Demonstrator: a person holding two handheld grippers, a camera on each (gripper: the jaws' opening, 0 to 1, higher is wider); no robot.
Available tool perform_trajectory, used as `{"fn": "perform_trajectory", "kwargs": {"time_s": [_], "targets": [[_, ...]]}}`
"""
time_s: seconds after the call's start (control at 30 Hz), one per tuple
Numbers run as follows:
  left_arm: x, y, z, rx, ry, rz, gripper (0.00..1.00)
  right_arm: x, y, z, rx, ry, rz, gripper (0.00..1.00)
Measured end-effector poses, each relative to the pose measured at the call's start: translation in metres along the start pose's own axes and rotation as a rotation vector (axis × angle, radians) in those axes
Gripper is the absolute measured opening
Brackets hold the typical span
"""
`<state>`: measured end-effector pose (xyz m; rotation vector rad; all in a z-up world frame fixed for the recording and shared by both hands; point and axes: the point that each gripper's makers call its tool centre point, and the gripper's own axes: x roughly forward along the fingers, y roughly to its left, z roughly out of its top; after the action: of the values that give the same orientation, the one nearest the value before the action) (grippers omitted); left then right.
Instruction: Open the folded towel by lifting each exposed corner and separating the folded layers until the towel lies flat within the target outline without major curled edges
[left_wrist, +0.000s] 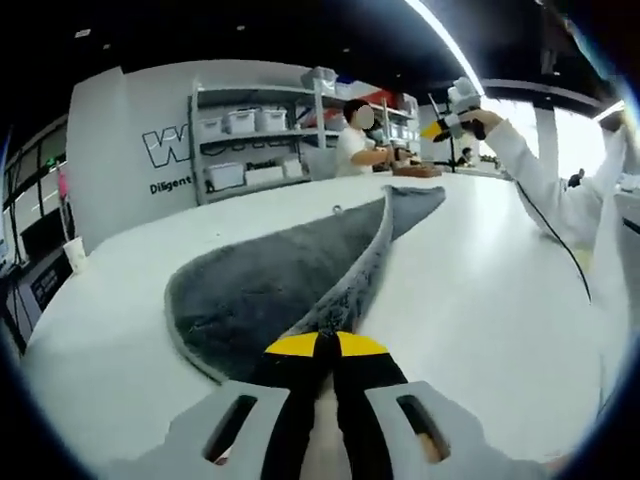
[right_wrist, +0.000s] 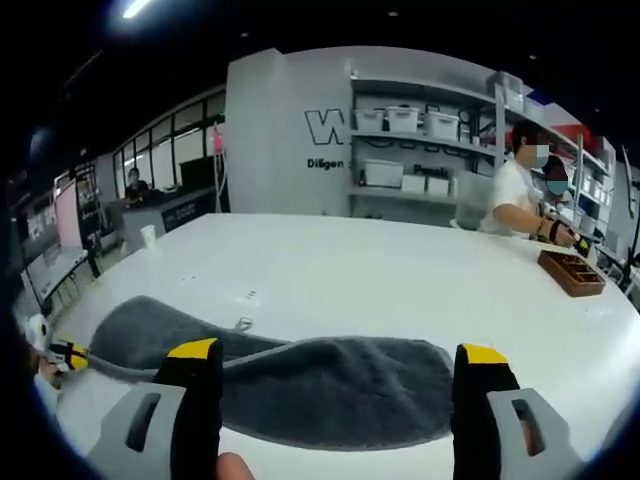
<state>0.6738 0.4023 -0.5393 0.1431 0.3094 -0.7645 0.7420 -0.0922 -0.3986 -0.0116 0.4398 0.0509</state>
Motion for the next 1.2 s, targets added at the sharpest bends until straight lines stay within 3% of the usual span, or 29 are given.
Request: {"fn": "perform_trajectory", "kwargs": {"time_s": [0.13,0.47,0.6,0.7,1.2], "targets": [[-0.01,0.002,0.016,-0.088,-0.076,0.058,0.27,0.0,0.001,0.0,0.001,-0.002,0.001,0.96],[-0.031,-0.002,0.045,-0.145,-0.173,0.091,0.53,-0.001,0.002,0.0,-0.001,0.0,0.001,0.96],[-0.033,-0.002,0.046,-0.174,-0.167,0.102,0.69,0.0,0.004,-0.001,-0.004,0.004,0.001,0.96],[-0.033,-0.006,0.045,-0.184,-0.153,0.094,0.76,0.0,0.003,-0.001,-0.007,0.006,0.002,0.96],[-0.031,-0.014,0.042,-0.184,-0.098,0.106,0.95,0.002,0.003,-0.001,-0.008,0.012,0.004,0.96]]}}
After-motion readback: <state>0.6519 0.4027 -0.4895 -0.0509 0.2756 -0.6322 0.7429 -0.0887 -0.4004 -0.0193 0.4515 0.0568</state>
